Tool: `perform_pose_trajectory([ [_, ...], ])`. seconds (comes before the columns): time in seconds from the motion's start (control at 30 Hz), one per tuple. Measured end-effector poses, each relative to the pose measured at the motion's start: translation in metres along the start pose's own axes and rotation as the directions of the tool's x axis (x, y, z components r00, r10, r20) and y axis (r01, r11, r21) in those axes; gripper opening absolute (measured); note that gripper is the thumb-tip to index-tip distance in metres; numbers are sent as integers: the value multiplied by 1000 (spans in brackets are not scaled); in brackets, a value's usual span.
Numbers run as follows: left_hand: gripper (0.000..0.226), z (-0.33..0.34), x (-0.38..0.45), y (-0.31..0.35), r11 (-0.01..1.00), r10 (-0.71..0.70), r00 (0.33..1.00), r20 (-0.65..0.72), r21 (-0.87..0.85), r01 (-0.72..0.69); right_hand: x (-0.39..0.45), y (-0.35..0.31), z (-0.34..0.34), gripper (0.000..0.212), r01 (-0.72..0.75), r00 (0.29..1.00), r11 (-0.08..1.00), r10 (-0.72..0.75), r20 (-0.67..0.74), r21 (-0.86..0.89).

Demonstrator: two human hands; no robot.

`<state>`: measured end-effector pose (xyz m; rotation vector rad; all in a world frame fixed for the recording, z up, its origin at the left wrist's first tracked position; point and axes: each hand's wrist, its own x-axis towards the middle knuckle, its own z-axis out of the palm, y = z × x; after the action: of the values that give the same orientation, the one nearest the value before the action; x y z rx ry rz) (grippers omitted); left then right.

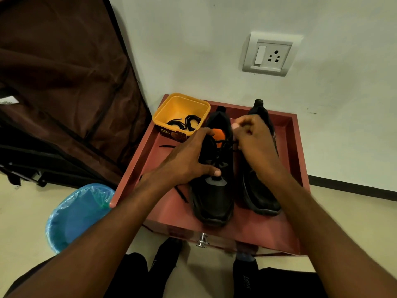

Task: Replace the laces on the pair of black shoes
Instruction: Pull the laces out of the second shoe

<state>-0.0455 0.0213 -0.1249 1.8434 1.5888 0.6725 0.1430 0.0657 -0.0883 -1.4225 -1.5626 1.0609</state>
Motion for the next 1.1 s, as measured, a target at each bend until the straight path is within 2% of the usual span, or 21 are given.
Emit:
perform_pose_trajectory([
  [0.07, 98, 0, -1, 0, 1000, 16, 1000, 2, -8, -16, 0, 8, 4, 27, 163, 985, 941, -137, 106, -296],
  [0.13, 97, 0, -1, 1, 999, 31, 1000, 3, -17, -31, -3, 14, 9, 36, 208, 974, 874, -147, 171, -439],
  [0.2, 97, 0, -1, 0, 999, 34, 999, -1, -12, -34, -6, 15, 10, 29, 199, 979, 860, -154, 133, -470],
  [0.3, 97, 1, -1, 0, 999, 31, 1000, -5, 8, -31, -3, 11, 5, 6, 214, 975, 853, -216, 51, -476],
  [0.4, 95, 1, 0, -1, 999, 31, 1000, -1, 13, -31, 0, 8, -2, 8, 247, 967, 800, -239, 88, -547],
  [0.43, 96, 1, 0, -1, 1000, 26, 1000, -1, 17, -26, 1, 8, -2, 8, 238, 970, 855, -235, 64, -462],
  [0.47, 98, 0, 0, -1, 1000, 19, 1000, 1, 17, -19, 1, 5, -3, 8, 175, 984, 954, -179, 6, -242],
  [0.5, 99, 0, 0, -2, 1000, 15, 1000, 4, 13, -15, 3, 1, -5, 9, 64, 998, 990, -64, -8, 123],
  [0.53, 99, -1, 0, -2, 1000, 14, 1000, 6, 6, -14, 4, -4, -8, 11, -57, 998, 863, 31, 60, 501],
  [0.57, 99, -1, 0, -2, 1000, 14, 1000, 6, 4, -14, 6, -6, -11, 14, -144, 988, 653, 57, 141, 744],
  [0.6, 99, -1, 0, -2, 1000, 18, 1000, 5, 8, -18, 8, -6, -14, 17, -193, 980, 476, 56, 190, 858],
  [0.63, 99, -1, 0, -2, 1000, 22, 1000, 3, 13, -22, 9, -6, -15, 20, -224, 975, 384, 70, 213, 896],
  [0.67, 98, -1, 0, -2, 1000, 25, 1000, 2, 14, -25, 9, -5, -15, 21, -237, 971, 386, 112, 210, 892],
  [0.7, 98, -1, 0, -2, 1000, 27, 1000, 3, 13, -27, 8, -5, -12, 21, -223, 973, 507, 167, 159, 832],
  [0.73, 98, 0, 0, -3, 1000, 29, 1000, 5, 10, -29, 5, -5, -10, 19, -193, 979, 704, 188, 82, 684],
  [0.77, 99, 0, 0, -3, 1000, 31, 1000, 5, 6, -31, 3, -3, -7, 18, -147, 987, 885, 159, 11, 441],
  [0.8, 100, 0, 1, -4, 999, 32, 999, 5, 4, -32, 1, 0, -4, 19, -74, 997, 984, 77, -13, 161],
  [0.83, 100, 1, 1, -4, 999, 36, 999, 2, 3, -36, 0, 5, 1, 21, 15, 1000, 996, -13, 23, -87],
  [0.87, 100, 1, 1, -4, 999, 42, 999, -2, 3, -42, 0, 9, 5, 22, 85, 995, 958, -66, 79, -272],
  [0.9, 99, 2, 1, -3, 999, 49, 999, -5, 5, -49, 0, 14, 8, 24, 124, 990, 912, -85, 115, -392],
  [1.1, 99, 3, 2, -6, 998, 58, 998, -6, 11, -58, 2, 18, 9, 13, 184, 983, 837, -167, 79, -515],
])
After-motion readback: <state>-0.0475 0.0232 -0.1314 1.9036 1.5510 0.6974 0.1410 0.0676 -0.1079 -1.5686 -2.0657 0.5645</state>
